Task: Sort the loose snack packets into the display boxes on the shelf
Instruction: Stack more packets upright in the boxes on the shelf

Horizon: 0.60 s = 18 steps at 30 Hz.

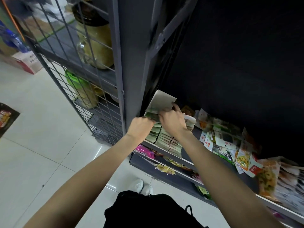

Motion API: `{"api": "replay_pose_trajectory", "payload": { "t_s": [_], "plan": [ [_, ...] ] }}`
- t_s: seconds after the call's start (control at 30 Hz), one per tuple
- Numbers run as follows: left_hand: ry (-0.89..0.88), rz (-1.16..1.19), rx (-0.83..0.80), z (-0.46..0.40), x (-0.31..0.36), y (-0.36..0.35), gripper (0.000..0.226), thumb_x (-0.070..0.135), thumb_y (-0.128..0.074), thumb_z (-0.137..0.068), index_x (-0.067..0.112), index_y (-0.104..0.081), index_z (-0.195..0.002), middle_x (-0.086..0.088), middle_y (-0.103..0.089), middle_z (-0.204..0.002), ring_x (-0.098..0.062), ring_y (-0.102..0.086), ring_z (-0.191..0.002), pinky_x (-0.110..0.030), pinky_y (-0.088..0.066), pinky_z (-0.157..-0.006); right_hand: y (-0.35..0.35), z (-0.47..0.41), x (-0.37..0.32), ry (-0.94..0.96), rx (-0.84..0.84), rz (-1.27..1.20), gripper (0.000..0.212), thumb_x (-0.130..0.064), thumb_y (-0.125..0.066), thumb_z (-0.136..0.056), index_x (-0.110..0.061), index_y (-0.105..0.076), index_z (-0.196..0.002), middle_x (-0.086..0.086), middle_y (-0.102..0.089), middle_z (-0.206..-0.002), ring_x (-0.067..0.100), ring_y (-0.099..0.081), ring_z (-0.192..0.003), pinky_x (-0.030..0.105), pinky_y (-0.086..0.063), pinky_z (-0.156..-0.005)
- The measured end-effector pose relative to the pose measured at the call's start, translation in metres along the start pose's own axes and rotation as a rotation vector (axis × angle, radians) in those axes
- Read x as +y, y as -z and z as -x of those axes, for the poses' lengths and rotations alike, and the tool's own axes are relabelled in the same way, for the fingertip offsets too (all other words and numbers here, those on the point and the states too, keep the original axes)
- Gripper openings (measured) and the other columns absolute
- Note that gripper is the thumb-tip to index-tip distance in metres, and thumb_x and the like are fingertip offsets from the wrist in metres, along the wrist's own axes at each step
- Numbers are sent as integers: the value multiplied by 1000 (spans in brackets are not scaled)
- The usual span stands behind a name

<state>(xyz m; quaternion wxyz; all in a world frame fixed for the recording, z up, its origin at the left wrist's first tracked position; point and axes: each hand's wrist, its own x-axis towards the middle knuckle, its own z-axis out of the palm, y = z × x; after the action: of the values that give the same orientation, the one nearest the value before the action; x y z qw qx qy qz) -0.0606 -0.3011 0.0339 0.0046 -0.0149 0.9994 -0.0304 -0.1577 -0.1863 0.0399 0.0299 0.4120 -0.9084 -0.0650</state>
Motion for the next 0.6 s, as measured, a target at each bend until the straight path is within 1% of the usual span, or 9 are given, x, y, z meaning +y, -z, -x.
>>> {"api": "replay_pose_trajectory", "payload": {
  "t_s": [0.07,0.13,0.2,0.27,0.3,0.4,0.47,0.5,0.6],
  "plan": [
    [-13,26,48,-2,-3,-3,28,10,-81,-57,31,-73,-75,11,-64,-59,-6,-59,-47,-19,-39,-37,0,3,-3,-9,115,-50,19,-10,-63,-79,-23,-72,-89,-2,-68,-71,22,-65,-65,40,-24,-109],
    [-10,82,127,-5,-3,-8,33,8,-88,-45,28,-72,-66,10,-62,-56,-9,-57,-43,-18,-37,-33,1,4,-5,-14,97,-62,23,-6,-66,-73,-25,-73,-85,-4,-67,-67,21,-65,-65,40,-27,-107],
    [5,156,179,-5,-1,-8,27,9,-87,-52,23,-72,-70,7,-65,-61,-13,-60,-48,-21,-41,-35,-3,5,-5,-4,76,-125,23,-6,-64,-77,-25,-73,-87,-3,-71,-72,21,-67,-71,42,-30,-107],
    [66,293,217,-3,1,-4,12,17,-79,-71,17,-72,-81,1,-68,-73,-19,-65,-60,-26,-46,-43,-1,9,-3,27,122,-268,18,-10,-63,-81,-22,-73,-89,0,-73,-81,24,-67,-81,42,-37,-101],
    [92,358,283,0,2,-1,10,21,-74,-77,15,-70,-84,-1,-68,-75,-20,-65,-62,-27,-47,-45,3,15,-2,38,159,-347,17,-11,-63,-83,-20,-73,-93,1,-73,-86,25,-66,-87,40,-40,-97],
    [134,533,461,14,11,18,21,35,-59,-85,14,-60,-82,3,-62,-70,-15,-58,-58,-24,-46,-46,17,49,10,-19,365,-524,22,-9,-62,-85,-16,-72,-104,0,-72,-99,22,-62,-101,34,-46,-91],
    [140,720,531,23,30,36,22,36,-53,-87,15,-54,-81,8,-54,-69,-10,-52,-59,-21,-43,-50,19,84,25,-93,484,-587,24,-6,-59,-87,-14,-71,-106,0,-71,-101,17,-61,-102,31,-46,-91],
    [113,803,564,26,43,43,20,34,-53,-87,15,-53,-82,8,-51,-68,-9,-49,-59,-19,-41,-51,16,103,35,-142,506,-619,24,-5,-58,-88,-13,-71,-106,0,-71,-101,16,-62,-100,29,-47,-89],
    [-48,946,587,25,93,53,12,26,-54,-88,14,-53,-84,7,-48,-66,-6,-44,-59,-19,-39,-53,-8,161,75,-324,438,-665,25,0,-59,-87,-12,-71,-105,1,-71,-96,15,-64,-89,30,-53,-78]
  ]
}}
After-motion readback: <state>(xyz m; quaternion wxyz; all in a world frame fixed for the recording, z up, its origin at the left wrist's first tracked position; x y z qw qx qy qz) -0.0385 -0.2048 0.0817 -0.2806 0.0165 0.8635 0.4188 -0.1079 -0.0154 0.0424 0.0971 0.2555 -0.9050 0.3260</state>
